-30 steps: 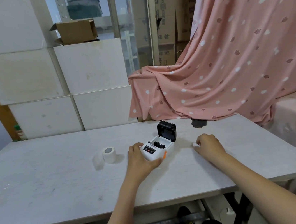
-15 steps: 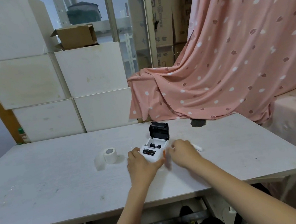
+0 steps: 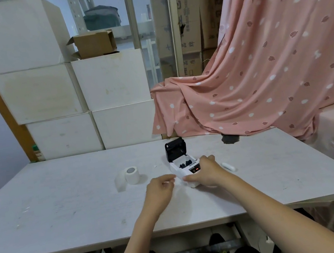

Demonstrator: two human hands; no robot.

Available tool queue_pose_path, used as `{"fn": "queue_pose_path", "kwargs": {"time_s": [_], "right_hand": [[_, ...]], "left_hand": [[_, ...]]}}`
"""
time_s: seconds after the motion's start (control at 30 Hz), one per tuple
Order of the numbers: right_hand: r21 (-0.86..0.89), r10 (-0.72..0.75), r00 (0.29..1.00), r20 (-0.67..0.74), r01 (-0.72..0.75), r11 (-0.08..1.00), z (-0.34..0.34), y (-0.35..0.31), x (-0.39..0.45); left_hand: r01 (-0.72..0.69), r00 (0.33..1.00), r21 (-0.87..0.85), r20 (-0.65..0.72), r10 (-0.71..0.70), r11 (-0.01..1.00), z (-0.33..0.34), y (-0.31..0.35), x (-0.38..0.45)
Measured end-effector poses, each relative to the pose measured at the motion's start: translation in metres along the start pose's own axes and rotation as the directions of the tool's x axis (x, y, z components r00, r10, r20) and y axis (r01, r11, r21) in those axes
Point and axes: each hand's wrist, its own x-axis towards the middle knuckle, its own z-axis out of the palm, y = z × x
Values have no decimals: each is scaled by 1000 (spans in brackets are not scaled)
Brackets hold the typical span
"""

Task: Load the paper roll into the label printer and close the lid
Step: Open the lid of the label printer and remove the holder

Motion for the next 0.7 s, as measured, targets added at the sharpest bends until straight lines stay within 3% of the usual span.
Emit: {"fn": "queue_pose_path", "kwargs": {"time_s": [0.1, 0.23, 0.33, 0.47, 0.7], "right_hand": [[-86, -13, 999, 49, 17, 996, -6, -4, 2], [-110, -78, 983, 169, 97, 989, -26, -1, 8], [-93, -82, 962, 259, 110, 990, -33, 1, 10], [-77, -78, 964, 255, 101, 992, -32, 0, 15], [-141, -68, 945, 319, 118, 983, -39, -8, 24]], "left_hand": [[-5, 995, -66, -98, -1, 998, -6, -7, 11], [32, 999, -82, 46, -28, 996, -13, -13, 28], [49, 994, -19, 96, -47, 999, -16, -18, 37], [25, 996, 135, 77, -36, 990, -16, -18, 37], [63, 996, 199, 42, -73, 978, -11, -17, 37]]}}
